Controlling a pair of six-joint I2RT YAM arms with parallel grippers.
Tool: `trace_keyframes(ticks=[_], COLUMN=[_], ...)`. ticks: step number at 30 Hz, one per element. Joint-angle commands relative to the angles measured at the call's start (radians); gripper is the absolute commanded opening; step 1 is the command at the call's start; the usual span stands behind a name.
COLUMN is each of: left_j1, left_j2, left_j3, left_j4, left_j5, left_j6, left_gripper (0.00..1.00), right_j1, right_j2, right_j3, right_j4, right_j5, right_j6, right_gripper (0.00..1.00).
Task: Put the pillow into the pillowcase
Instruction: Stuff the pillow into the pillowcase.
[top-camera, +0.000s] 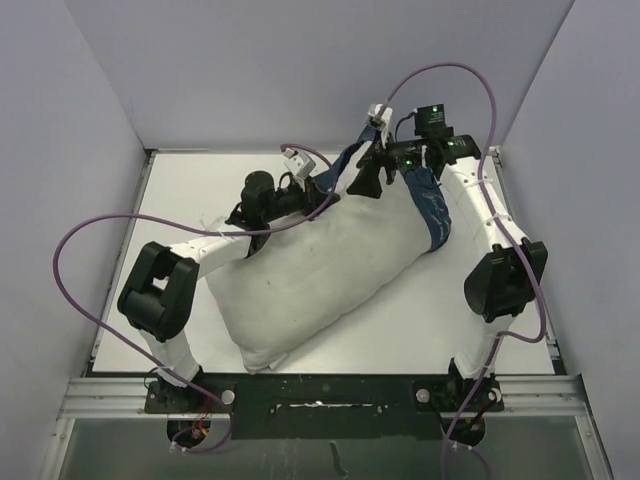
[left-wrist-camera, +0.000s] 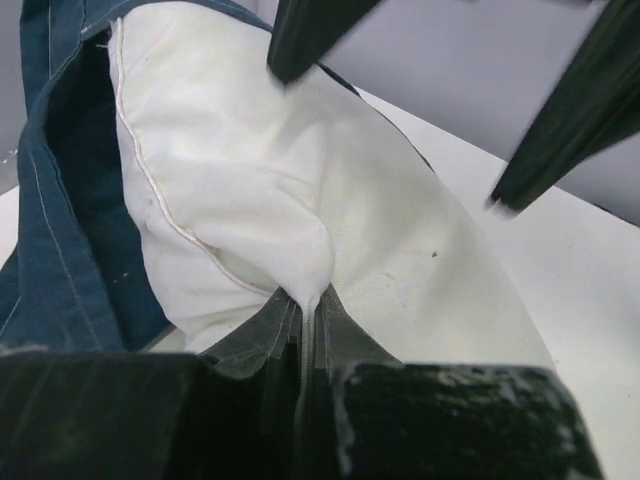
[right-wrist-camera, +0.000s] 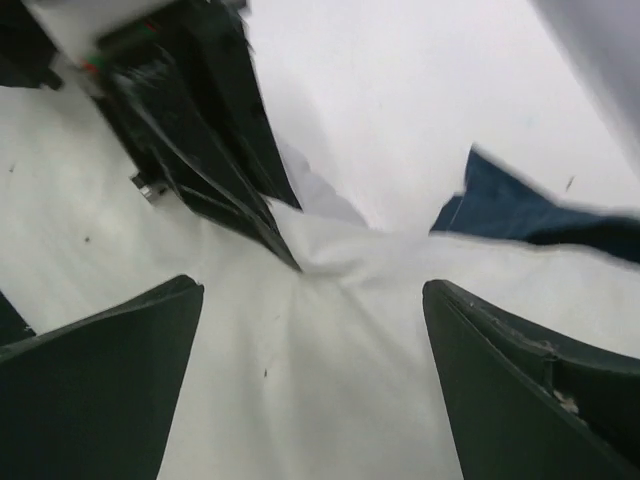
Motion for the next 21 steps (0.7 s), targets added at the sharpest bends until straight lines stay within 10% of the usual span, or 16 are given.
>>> trace_keyframes(ticks=[1, 14, 21], left_j1=[-0.008, -0.023, -0.029], left_j2=[0.010, -0.030, -0.046], left_j3=[-0.004, -0.019, -0.021], left_j4=[0.116, 0.083, 0.071], left_j5=[-0.035, -0.028, -0.029], left_j6=[-0.074, -0.089, -0.087], left_gripper=[0.00, 0.00, 0.00], right_j1=[-0.052, -0.229, -0.170], right_j2=[-0.069, -0.103, 0.010], right_j3=[0.207, -0.084, -0.037], right_j4=[-0.110, 0.137, 0.167], right_j5=[-0.286, 0.257, 0.415], right_j6=[-0.233, -0.042, -0.059], right_gripper=[0.98, 0.99, 0.74])
